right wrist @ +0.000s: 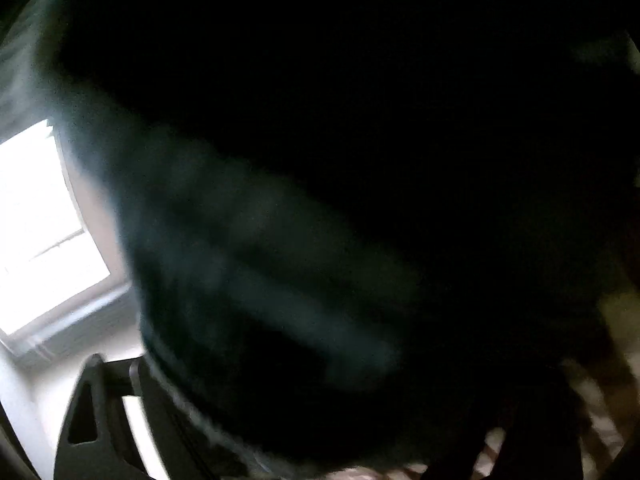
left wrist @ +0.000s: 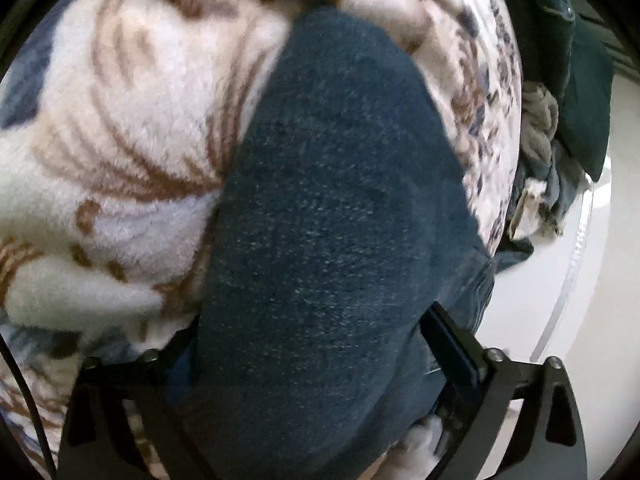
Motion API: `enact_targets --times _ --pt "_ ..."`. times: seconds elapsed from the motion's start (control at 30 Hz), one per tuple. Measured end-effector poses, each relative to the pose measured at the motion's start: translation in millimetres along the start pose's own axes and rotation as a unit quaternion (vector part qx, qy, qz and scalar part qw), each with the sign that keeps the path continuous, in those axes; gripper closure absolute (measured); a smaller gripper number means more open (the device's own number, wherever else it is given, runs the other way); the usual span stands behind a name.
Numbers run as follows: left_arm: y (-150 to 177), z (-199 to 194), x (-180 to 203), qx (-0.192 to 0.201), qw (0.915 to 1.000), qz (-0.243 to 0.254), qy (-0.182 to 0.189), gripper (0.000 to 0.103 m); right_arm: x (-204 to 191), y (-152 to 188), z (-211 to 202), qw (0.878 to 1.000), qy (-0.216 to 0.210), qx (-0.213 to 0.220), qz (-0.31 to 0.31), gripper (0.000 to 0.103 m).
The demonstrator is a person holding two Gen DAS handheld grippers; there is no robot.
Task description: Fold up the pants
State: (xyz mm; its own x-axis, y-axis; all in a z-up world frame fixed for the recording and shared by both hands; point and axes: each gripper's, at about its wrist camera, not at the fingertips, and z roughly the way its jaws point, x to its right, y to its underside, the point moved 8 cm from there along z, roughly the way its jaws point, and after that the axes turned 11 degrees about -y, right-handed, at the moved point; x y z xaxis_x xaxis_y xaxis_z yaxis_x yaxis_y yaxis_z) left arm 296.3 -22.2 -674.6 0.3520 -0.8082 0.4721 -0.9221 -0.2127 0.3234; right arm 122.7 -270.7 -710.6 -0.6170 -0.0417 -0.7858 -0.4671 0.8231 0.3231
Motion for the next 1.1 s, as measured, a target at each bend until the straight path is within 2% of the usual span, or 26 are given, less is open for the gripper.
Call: enact_targets --times 0.03,0.13,0.23,0.37,0.57,0.6,0.63,0.7,0.83,0.93,1.03,1.1 --pt "0.9 -3.9 3.0 0.008 0.9999 0.010 -0.007 0.038 -3.7 5.0 -2.3 1.000 0.007 0.003 -0.022 0.040" --pt "9.1 -16.4 5.6 0.023 0.9992 0.033 -0.001 0.063 -16.0 16.8 -9.4 0.997 0.018 0.007 -0.070 0.052" --pt "16.0 -31.7 11.9 0.039 0.9978 0.052 0.005 0.069 -33.7 27.3 -11.4 0.993 0.031 0.014 -0.110 0.055" --pt "21.7 -59.1 33.1 0.066 0.9940 0.087 0.010 0.072 -65.7 45.4 -16.7 0.987 0.034 0.026 -0.154 0.059" --pt "11.8 -109.1 64.2 0.095 0.9859 0.133 0.034 0.073 -128.7 66.4 -14.8 0.979 0.003 0.056 -0.195 0.061" --pt "6.6 -117.3 67.2 0.099 0.9849 0.136 0.038 0.073 -141.9 65.5 -16.0 0.978 -0.002 0.059 -0.203 0.061" --pt "0.2 -126.1 69.5 0.102 0.9841 0.139 0.042 0.073 -161.6 39.5 -45.0 0.976 -0.007 0.062 -0.208 0.061" --pt "-16.3 -146.1 72.4 0.110 0.9822 0.144 0.048 0.073 -191.6 31.0 -44.6 0.975 -0.016 0.066 -0.213 0.061" --pt "-60.2 -194.7 74.7 0.139 0.9766 0.156 0.053 0.073 -239.6 41.6 3.2 0.972 -0.044 0.069 -0.220 0.061" --pt "-105.5 -226.6 71.0 0.158 0.9738 0.155 0.053 0.072 -289.4 52.8 60.4 0.970 -0.065 0.064 -0.224 0.061" --pt "-160.2 -247.6 60.9 0.175 0.9719 0.150 0.047 0.073 -320.7 63.3 111.0 0.969 -0.079 0.057 -0.226 0.061" --pt "-198.9 -253.9 54.3 0.182 0.9711 0.149 0.039 0.073 -341.3 60.6 163.9 0.969 -0.085 0.049 -0.228 0.061"
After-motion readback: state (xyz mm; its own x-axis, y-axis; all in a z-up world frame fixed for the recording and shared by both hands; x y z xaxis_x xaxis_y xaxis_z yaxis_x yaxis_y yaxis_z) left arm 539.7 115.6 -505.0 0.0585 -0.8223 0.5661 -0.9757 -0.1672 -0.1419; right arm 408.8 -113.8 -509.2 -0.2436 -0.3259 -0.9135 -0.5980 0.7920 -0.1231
